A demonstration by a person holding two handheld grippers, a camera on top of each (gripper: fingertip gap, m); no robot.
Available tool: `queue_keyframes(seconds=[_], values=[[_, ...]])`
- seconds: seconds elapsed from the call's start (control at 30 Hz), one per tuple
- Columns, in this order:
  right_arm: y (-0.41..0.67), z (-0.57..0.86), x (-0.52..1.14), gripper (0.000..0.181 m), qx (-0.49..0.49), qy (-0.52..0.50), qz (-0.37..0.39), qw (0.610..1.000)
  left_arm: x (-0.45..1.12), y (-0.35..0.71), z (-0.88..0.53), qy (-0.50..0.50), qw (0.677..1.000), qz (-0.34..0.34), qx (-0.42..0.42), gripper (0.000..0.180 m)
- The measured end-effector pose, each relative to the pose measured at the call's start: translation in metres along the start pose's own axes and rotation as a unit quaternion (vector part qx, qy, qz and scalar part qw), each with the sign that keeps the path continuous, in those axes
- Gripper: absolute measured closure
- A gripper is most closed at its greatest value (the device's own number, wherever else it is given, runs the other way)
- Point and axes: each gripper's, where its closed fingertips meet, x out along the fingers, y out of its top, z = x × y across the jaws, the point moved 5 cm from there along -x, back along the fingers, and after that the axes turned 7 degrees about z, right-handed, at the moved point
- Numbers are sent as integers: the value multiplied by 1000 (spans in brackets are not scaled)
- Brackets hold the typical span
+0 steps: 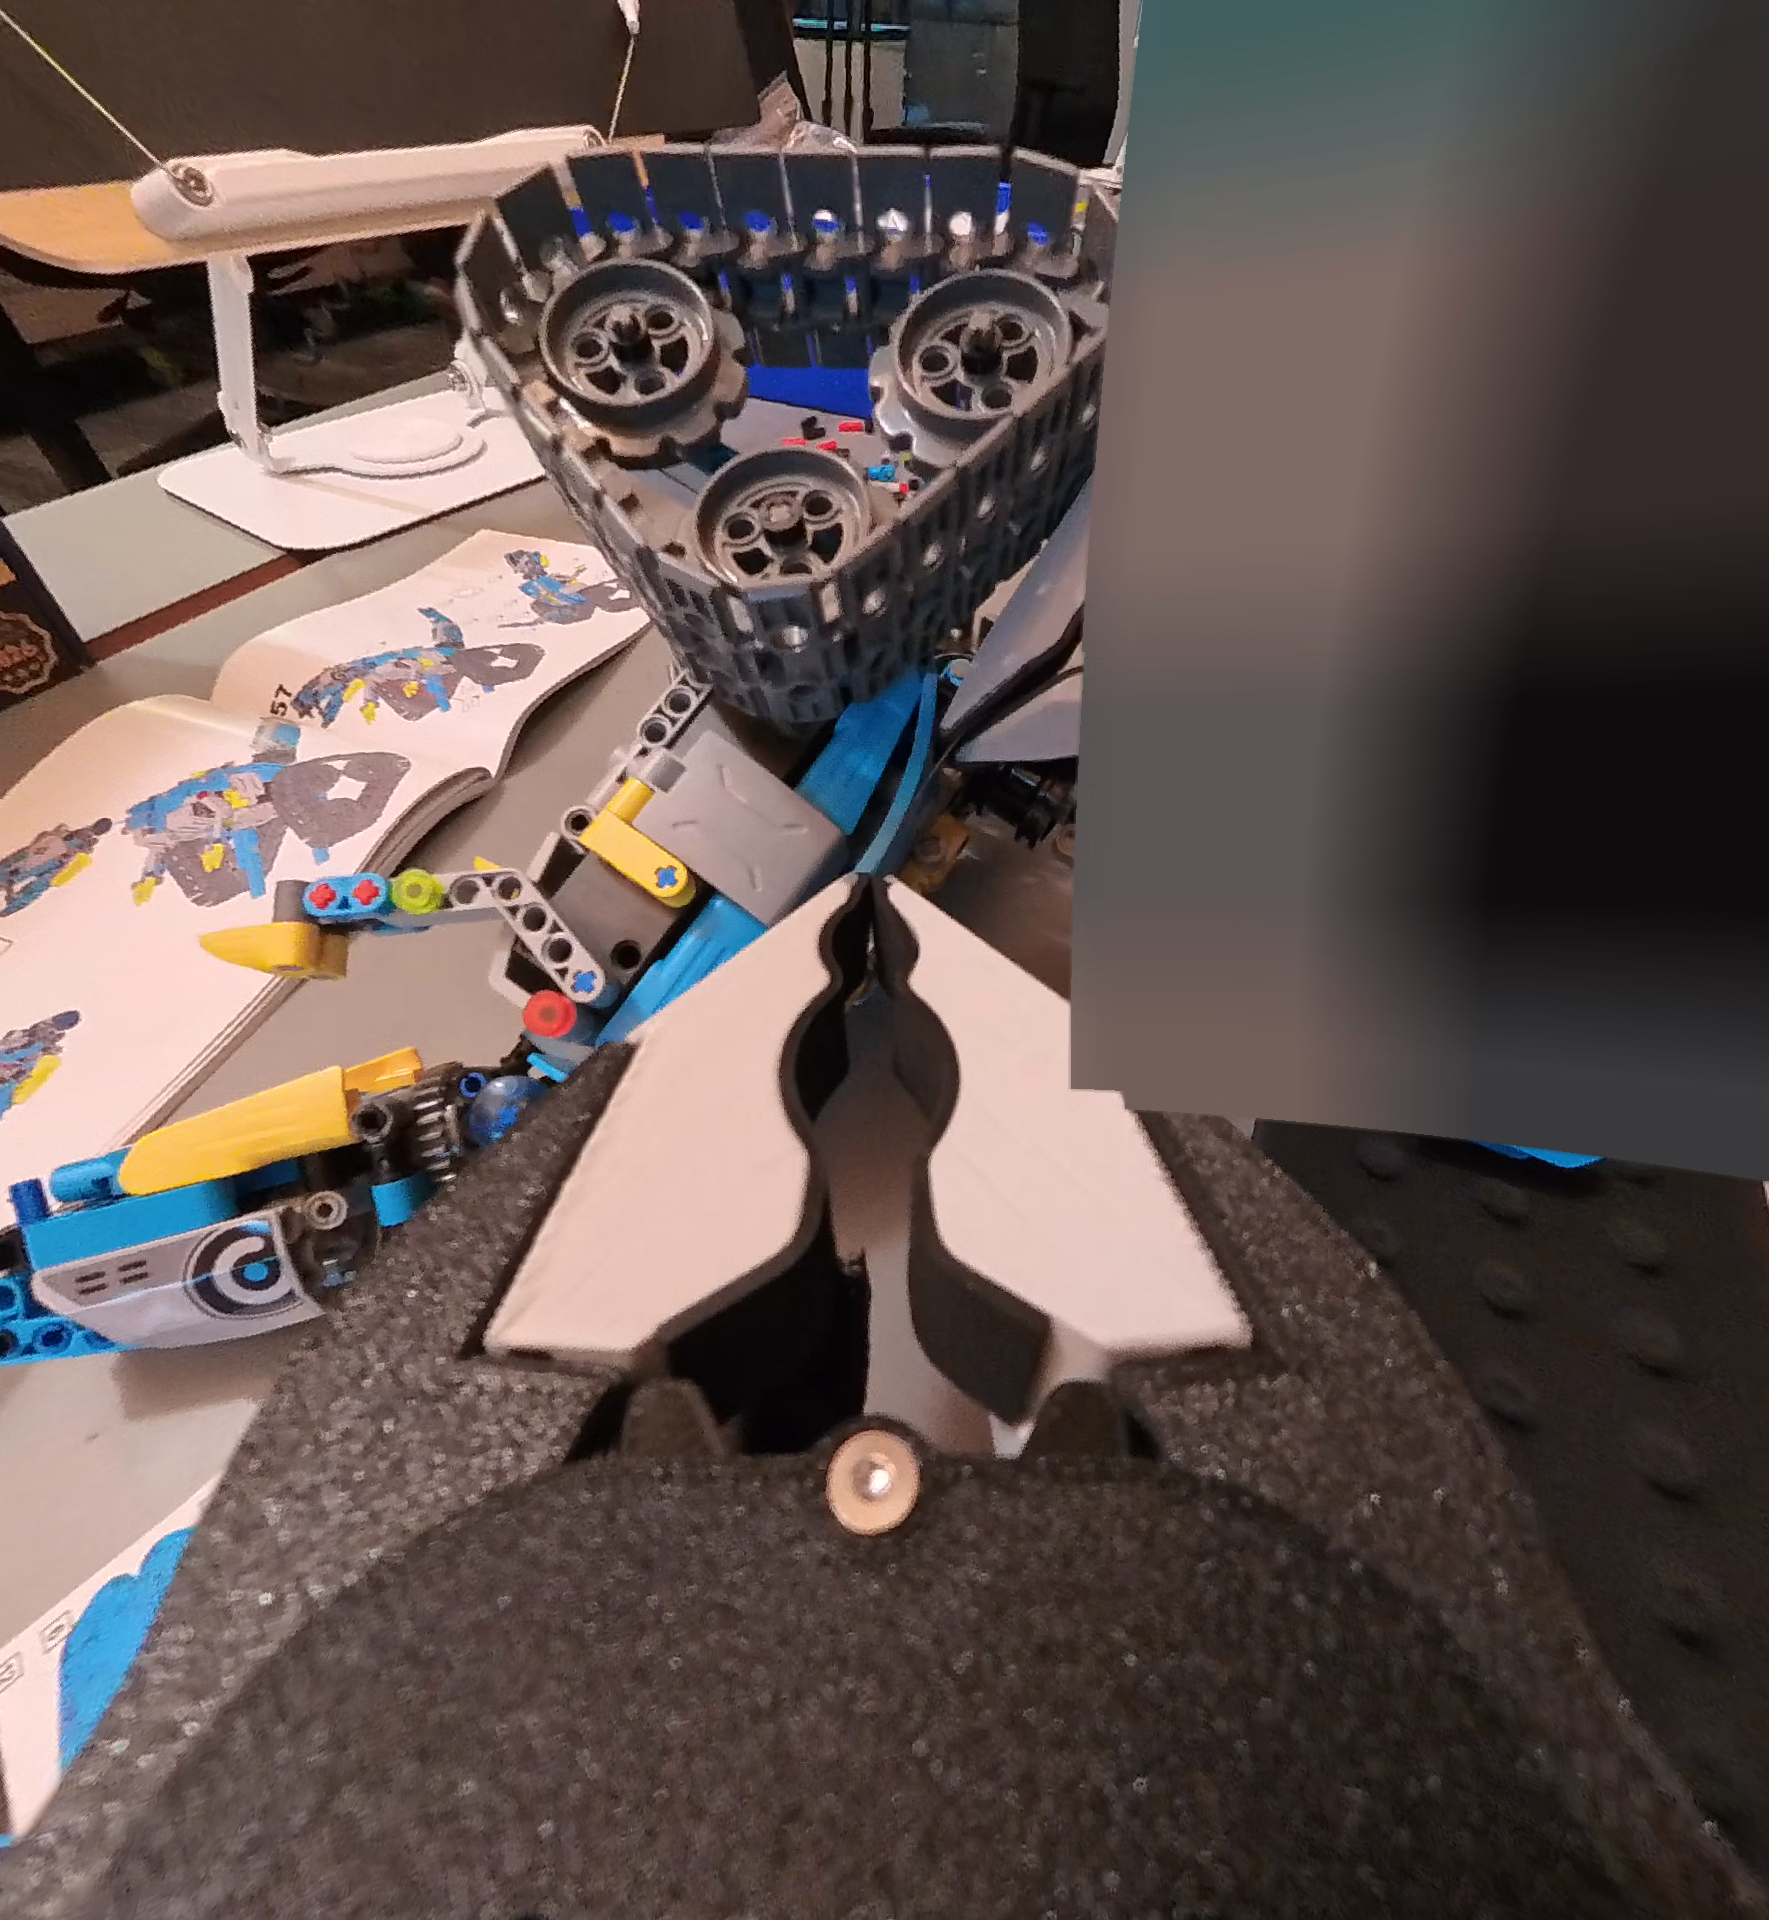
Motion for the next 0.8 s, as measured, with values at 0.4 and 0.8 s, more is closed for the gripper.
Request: queue_keyframes(seconds=[0.4, 0.8], values=[[-4, 1, -1, 181, -60, -35, -30, 997, 3, 4, 6, -16, 999, -1, -48, 180], [2, -4, -7, 181, -69, -49, -15, 996, 2, 5, 6, -2, 998, -6, -66, 180]])
